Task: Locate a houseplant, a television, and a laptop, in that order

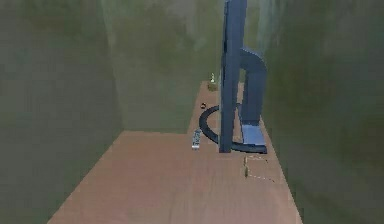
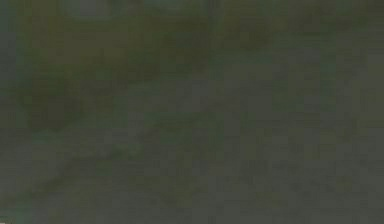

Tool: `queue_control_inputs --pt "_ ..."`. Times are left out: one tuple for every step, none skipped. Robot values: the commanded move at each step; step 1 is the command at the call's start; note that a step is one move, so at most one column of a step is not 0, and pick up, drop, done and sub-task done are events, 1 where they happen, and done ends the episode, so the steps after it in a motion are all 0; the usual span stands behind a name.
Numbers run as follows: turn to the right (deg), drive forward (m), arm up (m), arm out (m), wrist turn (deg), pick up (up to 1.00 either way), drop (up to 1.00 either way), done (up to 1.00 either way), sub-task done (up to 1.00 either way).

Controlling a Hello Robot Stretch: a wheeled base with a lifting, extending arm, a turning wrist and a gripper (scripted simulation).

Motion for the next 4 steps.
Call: queue_control_inputs --pt "9.0 0.0 0.0 0.0 0.0 0.0 0.0 0.0 0.0" --pt "0.0 0.0 0.0 0.0 0.0 0.0 0.0 0.0 1.0" --pt "45.0 0.0 0.0 0.0 0.0 0.0 0.0 0.0 0.0" --pt "45.0 0.0 0.0 0.0 0.0 0.0 0.0 0.0 0.0"
